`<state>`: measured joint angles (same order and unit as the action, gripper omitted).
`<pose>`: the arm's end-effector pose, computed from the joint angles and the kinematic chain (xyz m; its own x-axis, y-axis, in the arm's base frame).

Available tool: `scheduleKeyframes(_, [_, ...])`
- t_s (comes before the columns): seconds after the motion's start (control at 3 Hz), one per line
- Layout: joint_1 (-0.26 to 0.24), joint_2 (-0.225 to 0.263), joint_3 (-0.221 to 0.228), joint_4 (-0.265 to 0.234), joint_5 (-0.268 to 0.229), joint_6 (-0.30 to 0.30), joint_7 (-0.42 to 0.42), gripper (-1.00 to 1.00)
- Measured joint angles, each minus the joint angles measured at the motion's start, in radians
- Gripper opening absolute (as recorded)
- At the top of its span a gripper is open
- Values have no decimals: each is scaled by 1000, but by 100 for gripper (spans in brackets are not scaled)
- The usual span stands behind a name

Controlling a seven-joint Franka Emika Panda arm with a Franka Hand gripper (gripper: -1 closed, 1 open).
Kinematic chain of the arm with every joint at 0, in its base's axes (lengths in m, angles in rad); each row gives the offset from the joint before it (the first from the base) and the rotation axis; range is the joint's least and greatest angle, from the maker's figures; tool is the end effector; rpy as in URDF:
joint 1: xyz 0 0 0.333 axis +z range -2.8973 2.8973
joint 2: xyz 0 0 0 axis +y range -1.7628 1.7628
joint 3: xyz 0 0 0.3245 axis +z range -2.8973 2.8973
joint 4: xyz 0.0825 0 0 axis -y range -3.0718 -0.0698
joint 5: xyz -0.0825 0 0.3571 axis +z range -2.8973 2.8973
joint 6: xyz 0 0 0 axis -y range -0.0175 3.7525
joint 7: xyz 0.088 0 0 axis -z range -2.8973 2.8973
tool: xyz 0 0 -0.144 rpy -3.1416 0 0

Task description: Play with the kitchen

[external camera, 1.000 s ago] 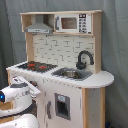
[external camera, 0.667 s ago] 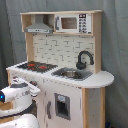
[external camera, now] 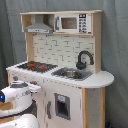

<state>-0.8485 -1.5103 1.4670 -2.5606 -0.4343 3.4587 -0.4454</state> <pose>0.3520 0.3686 0.3342 -0.0844 0.7315 -0.6766 0.0451 0.6811 0.7308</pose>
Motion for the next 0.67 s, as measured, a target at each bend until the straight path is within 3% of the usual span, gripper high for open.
scheduleKeyframes(0.67, [2, 0, 0, -3, 0, 0, -222, -100])
